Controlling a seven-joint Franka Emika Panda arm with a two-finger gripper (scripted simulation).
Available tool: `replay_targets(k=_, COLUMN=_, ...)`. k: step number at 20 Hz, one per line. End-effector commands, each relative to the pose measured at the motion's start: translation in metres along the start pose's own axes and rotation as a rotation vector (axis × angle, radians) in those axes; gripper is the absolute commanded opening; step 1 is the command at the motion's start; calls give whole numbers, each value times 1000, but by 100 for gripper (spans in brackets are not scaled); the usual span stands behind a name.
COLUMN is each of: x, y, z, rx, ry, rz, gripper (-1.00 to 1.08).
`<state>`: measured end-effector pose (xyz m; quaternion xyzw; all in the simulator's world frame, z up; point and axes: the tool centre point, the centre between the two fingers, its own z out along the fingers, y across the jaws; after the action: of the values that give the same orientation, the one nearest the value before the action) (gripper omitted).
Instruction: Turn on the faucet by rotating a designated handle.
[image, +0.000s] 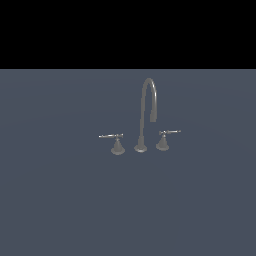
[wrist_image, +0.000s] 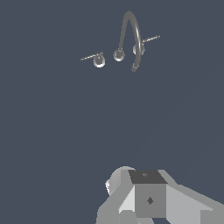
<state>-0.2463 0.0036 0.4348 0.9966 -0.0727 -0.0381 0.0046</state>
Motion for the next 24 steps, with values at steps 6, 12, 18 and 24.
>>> replay_targets(k=6, x=17, y=-28, z=39, rx=7, ry=5, rz=138, gripper=-100)
replay_targets(k=12, x=37, y=-52, z=75, rx=15, ry=10, rz=268, gripper=-100)
replay_targets(k=18, x=61, y=-75, z=112, rx=22, ry=15, rz=398, gripper=-100)
replay_targets(k=24, x=87, y=-94, z=147, rx=31, ry=20, rz=526, gripper=-100)
